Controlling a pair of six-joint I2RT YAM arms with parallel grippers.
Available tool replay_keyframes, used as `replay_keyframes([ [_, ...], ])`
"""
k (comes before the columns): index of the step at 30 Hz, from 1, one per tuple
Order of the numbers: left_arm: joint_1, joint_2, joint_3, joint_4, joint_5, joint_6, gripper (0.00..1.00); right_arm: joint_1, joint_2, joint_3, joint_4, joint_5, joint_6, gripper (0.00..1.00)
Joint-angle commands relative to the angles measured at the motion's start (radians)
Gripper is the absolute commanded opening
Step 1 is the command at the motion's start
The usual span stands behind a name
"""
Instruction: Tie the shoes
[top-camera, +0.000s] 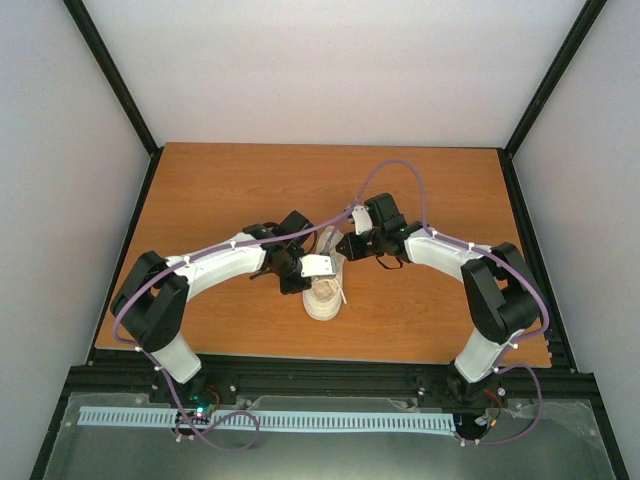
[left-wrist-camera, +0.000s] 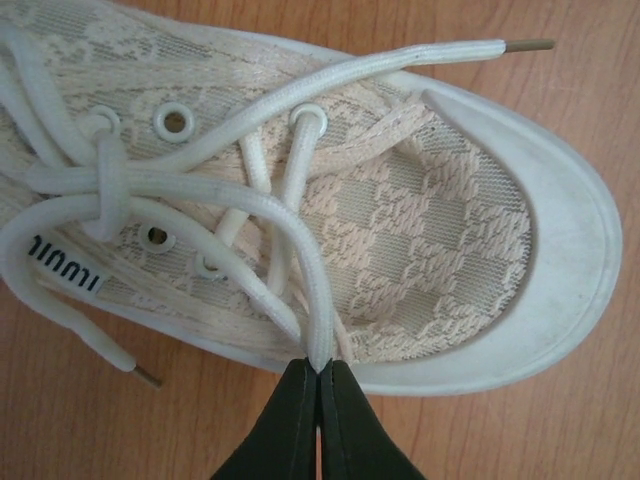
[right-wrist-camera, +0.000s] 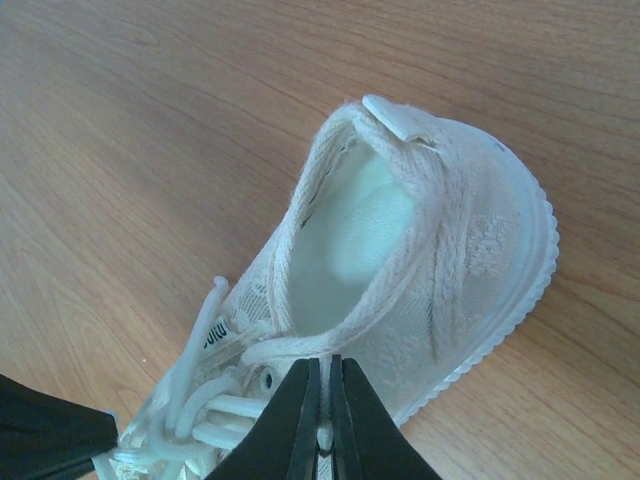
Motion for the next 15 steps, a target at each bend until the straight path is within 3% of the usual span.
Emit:
replay_keyframes([
  [1, -0.003, -0.042, 0.034, -0.007, -0.034, 0.0, 0.01, 0.007, -0.028, -0.018, -0.012, 0.014, -0.013, 0.03],
  [7, 0.044, -0.049, 0.06, 0.007, -0.059, -0.015, 0.01, 0.006, -0.045, -0.038, -0.022, 0.014, -0.021, 0.03],
  [15, 0.192, 0.027, 0.118, 0.027, -0.025, -0.035, 0.01, 0.006, -0.092, -0.098, -0.009, 0.023, -0.02, 0.03],
])
